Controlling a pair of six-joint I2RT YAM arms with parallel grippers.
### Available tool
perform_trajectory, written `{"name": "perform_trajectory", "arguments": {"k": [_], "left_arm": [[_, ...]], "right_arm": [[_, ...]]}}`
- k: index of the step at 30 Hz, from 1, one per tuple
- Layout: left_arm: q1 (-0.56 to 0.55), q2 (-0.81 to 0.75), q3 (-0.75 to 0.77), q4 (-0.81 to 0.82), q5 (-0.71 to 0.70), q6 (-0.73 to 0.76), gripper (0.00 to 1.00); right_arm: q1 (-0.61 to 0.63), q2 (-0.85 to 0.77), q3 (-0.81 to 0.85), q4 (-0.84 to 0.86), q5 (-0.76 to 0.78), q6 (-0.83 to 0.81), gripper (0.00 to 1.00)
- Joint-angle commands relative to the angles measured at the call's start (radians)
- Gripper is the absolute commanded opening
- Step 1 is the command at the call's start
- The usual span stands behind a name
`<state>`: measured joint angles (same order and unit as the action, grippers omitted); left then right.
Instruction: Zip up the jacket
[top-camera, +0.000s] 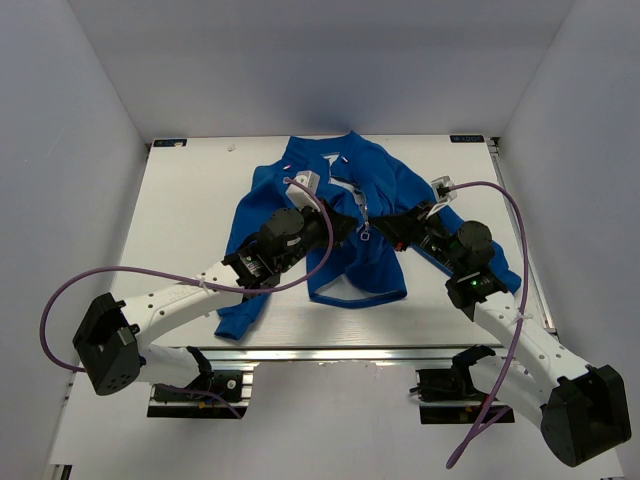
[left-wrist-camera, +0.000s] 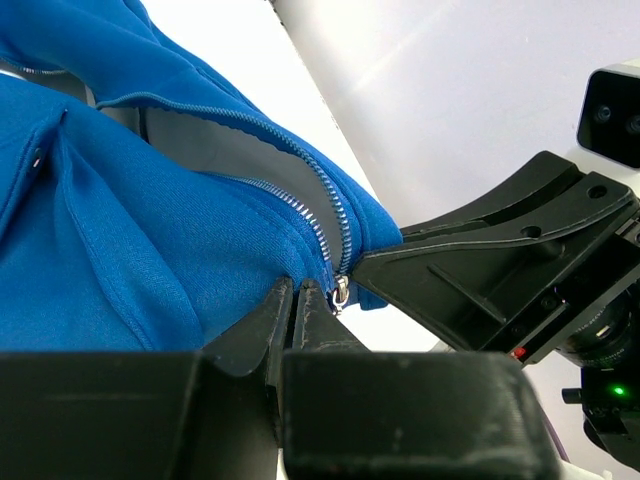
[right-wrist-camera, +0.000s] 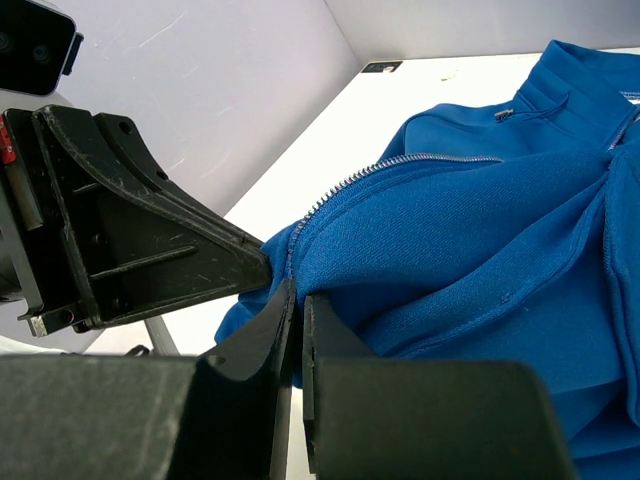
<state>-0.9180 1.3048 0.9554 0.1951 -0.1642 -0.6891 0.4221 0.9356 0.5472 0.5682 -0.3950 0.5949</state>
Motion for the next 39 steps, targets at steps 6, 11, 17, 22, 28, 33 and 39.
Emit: {"name": "perform_trajectory", "arguments": {"k": [6, 11, 17, 22, 28, 33, 39], "left_arm": [[0.002, -0.041, 0.008, 0.03, -0.009, 0.008, 0.0], [0.002, -0.035, 0.013, 0.038, 0.005, 0.013, 0.0], [0.002, -0.026, -0.003, 0.061, 0.025, 0.014, 0.0], [0.002, -0.021, -0.012, 0.084, 0.048, 0.014, 0.0], [0.002, -0.021, -0.024, 0.084, 0.048, 0.016, 0.0], [0.002, -0.027, -0.03, 0.075, 0.035, 0.016, 0.0], [0.001, -0.064, -0.056, 0.092, 0.015, 0.02, 0.0]], "right_arm": [[0.009, -0.02, 0.049, 0.03, -0.008, -0.009, 0.0], [0.007, -0.017, 0.051, 0.039, -0.011, -0.003, 0.0], [0.009, -0.014, 0.06, 0.05, -0.013, 0.006, 0.0], [0.009, -0.004, 0.062, 0.067, -0.015, 0.017, 0.0], [0.009, -0.004, 0.06, 0.078, -0.013, 0.029, 0.0], [0.009, -0.017, 0.057, 0.07, -0.005, 0.029, 0.0], [0.009, -0.031, 0.059, 0.047, 0.008, 0.025, 0.0]]}}
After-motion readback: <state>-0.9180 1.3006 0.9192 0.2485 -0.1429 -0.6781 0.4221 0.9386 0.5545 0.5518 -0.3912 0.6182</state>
